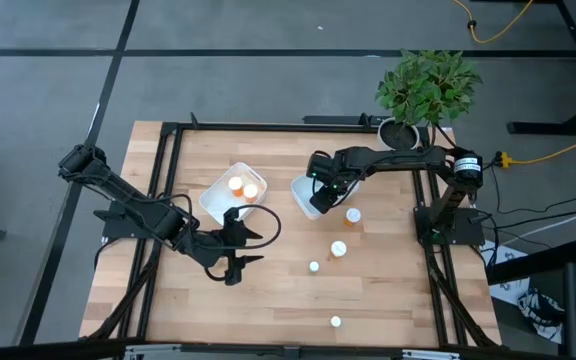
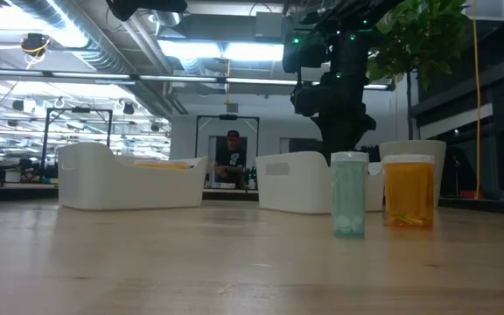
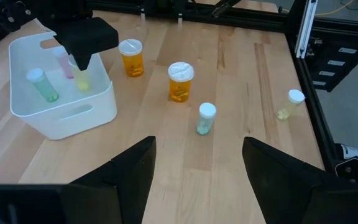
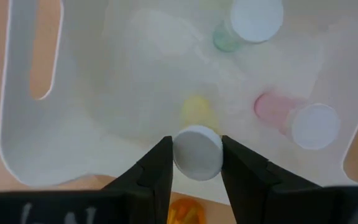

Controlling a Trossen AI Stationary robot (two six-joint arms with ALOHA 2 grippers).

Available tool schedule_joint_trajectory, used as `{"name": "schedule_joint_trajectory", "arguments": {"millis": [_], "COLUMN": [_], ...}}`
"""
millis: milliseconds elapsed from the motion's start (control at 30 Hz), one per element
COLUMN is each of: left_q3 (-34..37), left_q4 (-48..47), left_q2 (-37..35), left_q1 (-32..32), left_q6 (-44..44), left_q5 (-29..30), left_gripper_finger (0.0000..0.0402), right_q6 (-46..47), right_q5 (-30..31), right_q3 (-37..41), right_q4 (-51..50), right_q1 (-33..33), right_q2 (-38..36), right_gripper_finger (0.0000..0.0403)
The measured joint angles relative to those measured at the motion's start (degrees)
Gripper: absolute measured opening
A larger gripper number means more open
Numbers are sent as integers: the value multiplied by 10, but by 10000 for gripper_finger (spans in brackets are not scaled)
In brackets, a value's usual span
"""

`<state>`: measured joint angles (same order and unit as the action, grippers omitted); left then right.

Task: Pick and place medicine bottles into bin by pill shape (circle, oval)
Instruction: Put the yellow tablet bottle into the right white bin

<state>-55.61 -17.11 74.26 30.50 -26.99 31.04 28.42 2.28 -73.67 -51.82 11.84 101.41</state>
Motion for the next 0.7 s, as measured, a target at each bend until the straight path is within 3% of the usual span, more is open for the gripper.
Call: {"name": "schedule_joint_trajectory", "arguments": {"millis": [700], "left_q3": [0], "left_q4": [0], "left_q2": [0], "left_q1": [0], "left_q6": [0], "left_q5": [0], "left_gripper_finger": [234], "right_q6": [-2], "right_q5": [7], "right_q3": [0], "right_q4": [-3], "right_q1": [0], "right_q2": [0], "right_gripper_finger": [125]}}
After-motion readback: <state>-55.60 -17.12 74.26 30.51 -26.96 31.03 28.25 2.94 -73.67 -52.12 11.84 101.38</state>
